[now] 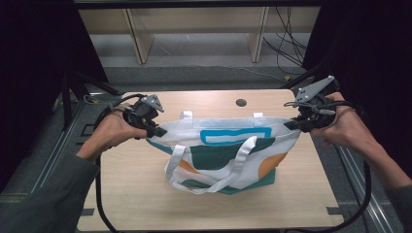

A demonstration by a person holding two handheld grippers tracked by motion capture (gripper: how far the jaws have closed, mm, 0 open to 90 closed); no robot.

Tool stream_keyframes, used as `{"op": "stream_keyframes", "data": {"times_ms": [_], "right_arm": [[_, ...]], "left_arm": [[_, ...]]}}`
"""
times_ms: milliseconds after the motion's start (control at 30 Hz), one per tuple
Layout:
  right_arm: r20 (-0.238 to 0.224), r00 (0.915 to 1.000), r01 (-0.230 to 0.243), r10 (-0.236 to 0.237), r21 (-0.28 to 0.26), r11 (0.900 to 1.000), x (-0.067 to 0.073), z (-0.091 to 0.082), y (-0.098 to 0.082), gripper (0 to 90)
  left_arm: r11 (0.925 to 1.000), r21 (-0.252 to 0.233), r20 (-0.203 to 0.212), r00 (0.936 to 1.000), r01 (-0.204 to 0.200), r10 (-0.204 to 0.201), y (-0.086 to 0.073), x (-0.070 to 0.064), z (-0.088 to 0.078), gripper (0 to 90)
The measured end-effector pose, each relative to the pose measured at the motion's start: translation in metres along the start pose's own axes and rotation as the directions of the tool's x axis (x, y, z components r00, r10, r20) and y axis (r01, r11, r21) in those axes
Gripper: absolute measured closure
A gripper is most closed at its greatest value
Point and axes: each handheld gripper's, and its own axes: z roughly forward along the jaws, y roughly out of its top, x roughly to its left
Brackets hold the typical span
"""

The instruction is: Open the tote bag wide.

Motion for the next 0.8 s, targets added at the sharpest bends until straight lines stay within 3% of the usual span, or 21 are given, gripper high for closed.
{"op": "stream_keyframes", "data": {"times_ms": [133, 233, 267, 367, 400, 433, 500, 600, 633, 733, 800], "right_arm": [[-0.008, 0.9999, -0.009, 0.009, 0.019, 1.0, -0.002, 0.01, -0.005, 88.6], [-0.01, 0.9997, -0.022, 0.022, 0.047, 0.999, -0.002, 0.024, -0.015, 88.6], [-0.01, 0.9997, -0.022, 0.022, 0.047, 0.999, -0.002, 0.024, -0.015, 88.6], [-0.017, 0.9991, -0.037, 0.038, 0.073, 0.997, -0.003, 0.043, -0.028, 88.6], [-0.016, 0.9993, -0.032, 0.033, 0.07, 0.997, -0.004, 0.045, -0.031, 88.6], [-0.016, 0.9993, -0.032, 0.033, 0.07, 0.997, -0.004, 0.045, -0.031, 88.6], [-0.026, 0.998, -0.056, 0.058, 0.072, 0.996, -0.005, 0.055, -0.039, 88.6], [-0.025, 0.998, -0.055, 0.057, 0.075, 0.996, -0.006, 0.063, -0.044, 88.6], [-0.025, 0.9983, -0.05, 0.052, 0.079, 0.996, -0.008, 0.07, -0.047, 88.6], [-0.029, 0.9974, -0.063, 0.065, 0.089, 0.994, -0.007, 0.078, -0.05, 88.5], [-0.028, 0.9979, -0.055, 0.058, 0.101, 0.993, -0.004, 0.093, -0.053, 88.5]], "left_arm": [[0.9998, 0.013, -0.002, 0.9999, -0.012, 0.012, -0.001, -0.002, 0.01, 85.8], [0.9992, 0.038, 0.023, 0.9996, -0.015, 0.014, -0.005, -0.007, 0.031, 85.7], [0.9992, 0.038, 0.023, 0.9996, -0.015, 0.014, -0.005, -0.007, 0.031, 85.7], [0.9965, 0.072, 0.048, 0.9981, -0.042, 0.038, -0.008, -0.009, 0.049, 85.7], [0.9968, 0.074, 0.053, 0.9983, -0.029, 0.025, -0.011, -0.009, 0.06, 85.7], [0.9968, 0.074, 0.053, 0.9983, -0.029, 0.025, -0.011, -0.009, 0.06, 85.8], [0.9967, 0.08, 0.061, 0.9981, -0.013, 0.008, -0.014, -0.01, 0.071, 85.9], [0.9968, 0.077, 0.053, 0.9984, -0.023, 0.019, -0.017, -0.009, 0.086, 86.0], [0.9965, 0.083, 0.059, 0.9983, -0.006, 0.001, -0.019, -0.01, 0.091, 86.0], [0.9942, 0.107, 0.054, 0.9985, -0.015, 0.009, -0.025, -0.01, 0.108, 86.0], [0.992, 0.126, 0.059, 0.9982, 0.008, -0.015, -0.032, -0.01, 0.122, 86.0]]}}
